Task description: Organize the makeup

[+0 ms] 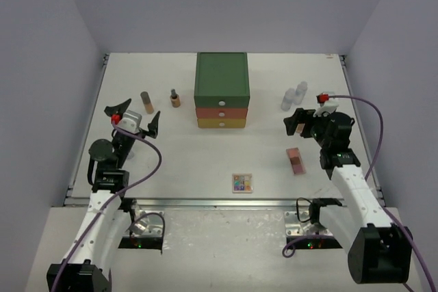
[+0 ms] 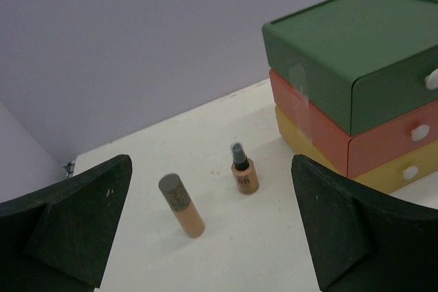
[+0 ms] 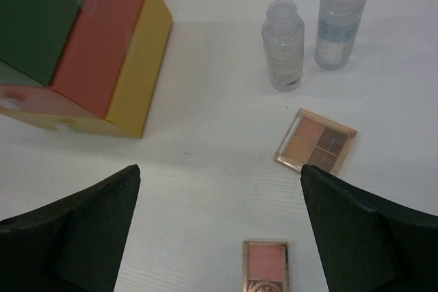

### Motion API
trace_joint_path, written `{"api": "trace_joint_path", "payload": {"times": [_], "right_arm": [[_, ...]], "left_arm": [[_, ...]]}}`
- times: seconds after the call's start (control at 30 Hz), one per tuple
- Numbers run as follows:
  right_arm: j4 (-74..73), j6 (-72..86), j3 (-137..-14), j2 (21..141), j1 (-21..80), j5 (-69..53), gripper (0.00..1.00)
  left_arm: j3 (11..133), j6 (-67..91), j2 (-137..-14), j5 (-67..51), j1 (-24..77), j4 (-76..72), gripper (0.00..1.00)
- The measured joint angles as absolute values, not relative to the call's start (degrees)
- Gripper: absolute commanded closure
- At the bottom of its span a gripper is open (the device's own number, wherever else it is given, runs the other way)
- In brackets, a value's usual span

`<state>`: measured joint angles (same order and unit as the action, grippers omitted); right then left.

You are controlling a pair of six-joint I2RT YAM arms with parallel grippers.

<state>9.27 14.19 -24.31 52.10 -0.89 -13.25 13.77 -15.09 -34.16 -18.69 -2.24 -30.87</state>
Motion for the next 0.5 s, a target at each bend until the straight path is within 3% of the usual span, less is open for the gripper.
{"api": "trace_joint_path", "payload": {"times": [0.07,0.1,0.17,0.23,0.3,0.4,0.5], "right_arm": [[5.7,18.4,-26.4,50.2,-0.9,-13.0,0.04],[4.6,19.7,-27.5,49.4,-0.9,-13.9,0.11],[3.3,21.8,-29.8,48.9,-1.0,-16.6,0.27],[1.8,23.5,-33.4,49.5,-0.9,-20.5,0.50],[0.0,25.0,-38.1,51.5,-0.3,-22.9,0.61],[-5.5,27.3,-47.0,55.4,4.5,-17.7,0.56],[-11.3,29.2,-53.6,58.2,15.6,-3.5,0.49]], "left_arm": [[20.5,-16.0,-35.7,-20.3,-2.2,-24.4,0.00],[24.9,-16.3,-37.9,-21.3,-2.2,-20.8,0.00],[34.0,-16.4,-43.1,-23.6,-2.2,-15.3,0.00],[44.4,-16.3,-49.8,-26.8,-2.2,-8.2,0.00],[53.9,-15.5,-56.2,-29.8,-2.2,-2.1,0.00],[65.9,-12.8,-66.0,-34.4,-1.9,6.9,0.03],[74.3,-10.1,-74.0,-34.9,-0.3,12.4,0.06]]}}
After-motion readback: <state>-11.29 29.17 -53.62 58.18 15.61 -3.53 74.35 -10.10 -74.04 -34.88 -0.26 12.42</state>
